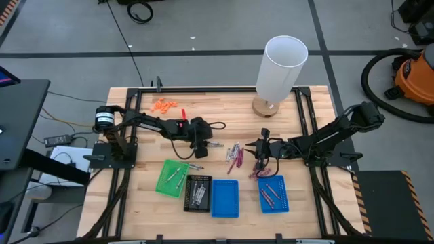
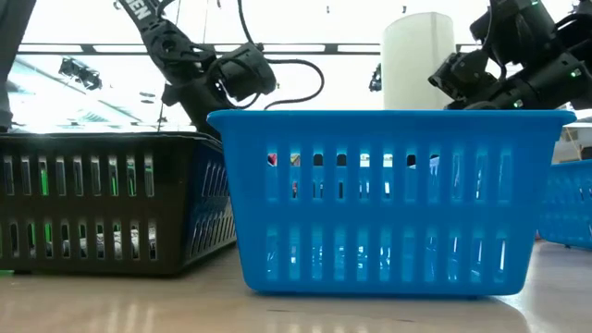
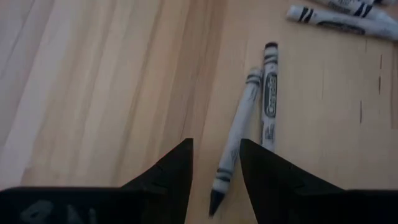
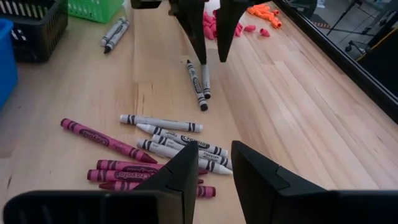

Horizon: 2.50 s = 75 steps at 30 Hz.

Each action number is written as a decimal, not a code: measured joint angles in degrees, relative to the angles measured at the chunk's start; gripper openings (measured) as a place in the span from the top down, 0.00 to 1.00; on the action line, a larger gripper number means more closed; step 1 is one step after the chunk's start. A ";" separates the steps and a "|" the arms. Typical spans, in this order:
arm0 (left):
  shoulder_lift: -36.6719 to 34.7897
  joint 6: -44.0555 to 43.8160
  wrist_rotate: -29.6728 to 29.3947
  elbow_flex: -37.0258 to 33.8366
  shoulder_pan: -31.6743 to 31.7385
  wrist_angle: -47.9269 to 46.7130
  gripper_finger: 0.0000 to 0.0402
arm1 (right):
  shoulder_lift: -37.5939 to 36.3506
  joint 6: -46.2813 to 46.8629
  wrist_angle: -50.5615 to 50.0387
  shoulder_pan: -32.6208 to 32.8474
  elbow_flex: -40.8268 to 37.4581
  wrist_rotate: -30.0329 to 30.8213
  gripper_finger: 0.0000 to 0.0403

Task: Sort crayons
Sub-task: Put the black crayon into the black bin

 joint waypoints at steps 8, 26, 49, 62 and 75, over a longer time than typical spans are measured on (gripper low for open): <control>1.17 0.19 0.35 -0.02 0.07 1.30 0.65 | 0.00 0.00 0.29 0.00 0.00 -0.02 0.74; 3.91 -1.64 3.84 0.36 0.68 -3.00 0.65 | 0.00 0.02 0.82 0.39 0.00 -0.04 0.74; 2.09 -3.91 -3.63 -0.04 -1.63 -3.63 0.96 | 0.00 0.02 1.00 1.11 0.00 0.29 0.74; -14.51 -8.39 -22.51 -0.13 -14.39 -10.66 0.96 | 0.00 0.02 1.36 1.11 0.00 0.96 0.74; -27.56 -34.40 -14.18 -0.02 -25.64 -27.08 0.96 | 0.00 0.04 3.65 1.51 0.02 0.93 0.74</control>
